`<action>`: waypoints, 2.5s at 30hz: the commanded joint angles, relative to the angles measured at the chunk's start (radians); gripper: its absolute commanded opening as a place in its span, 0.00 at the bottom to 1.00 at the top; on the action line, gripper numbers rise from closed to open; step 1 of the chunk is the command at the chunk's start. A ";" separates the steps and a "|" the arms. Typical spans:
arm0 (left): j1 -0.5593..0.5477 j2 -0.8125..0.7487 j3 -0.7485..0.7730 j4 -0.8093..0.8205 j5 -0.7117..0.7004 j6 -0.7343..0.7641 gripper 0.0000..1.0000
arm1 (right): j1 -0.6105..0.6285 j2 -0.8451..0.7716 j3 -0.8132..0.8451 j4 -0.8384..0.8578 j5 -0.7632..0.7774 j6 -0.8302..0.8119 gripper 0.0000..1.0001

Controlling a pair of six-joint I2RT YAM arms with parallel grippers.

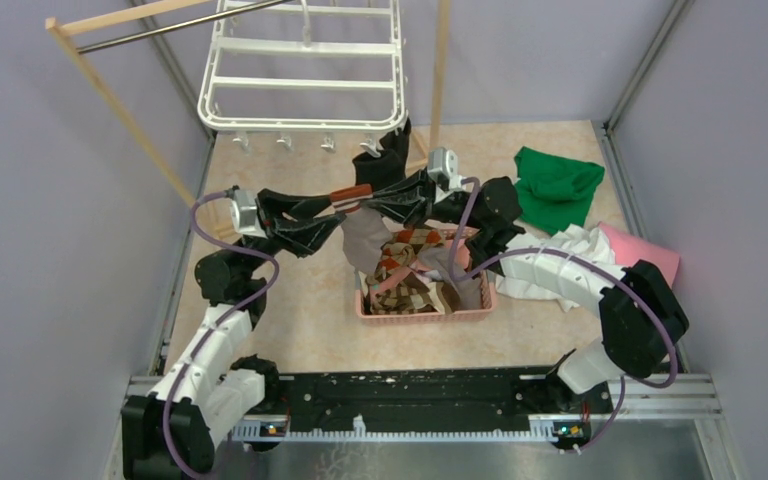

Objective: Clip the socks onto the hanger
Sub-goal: Adjust the sock.

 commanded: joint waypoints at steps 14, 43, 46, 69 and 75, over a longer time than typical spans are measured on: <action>0.003 0.074 0.033 0.246 0.084 -0.126 0.27 | -0.007 0.051 0.084 0.081 -0.018 0.062 0.00; 0.025 -0.256 0.188 -0.911 0.023 0.626 0.00 | 0.000 0.013 0.201 -0.142 0.025 -0.182 0.47; 0.025 -0.282 0.175 -0.943 0.006 0.635 0.00 | 0.034 0.018 0.240 -0.206 0.105 -0.256 0.50; 0.025 -0.342 0.085 -0.887 -0.028 0.612 0.00 | 0.168 0.112 0.335 -0.268 0.546 -0.212 0.57; 0.025 -0.326 0.082 -0.855 -0.020 0.601 0.00 | 0.185 0.130 0.353 -0.269 0.600 -0.195 0.56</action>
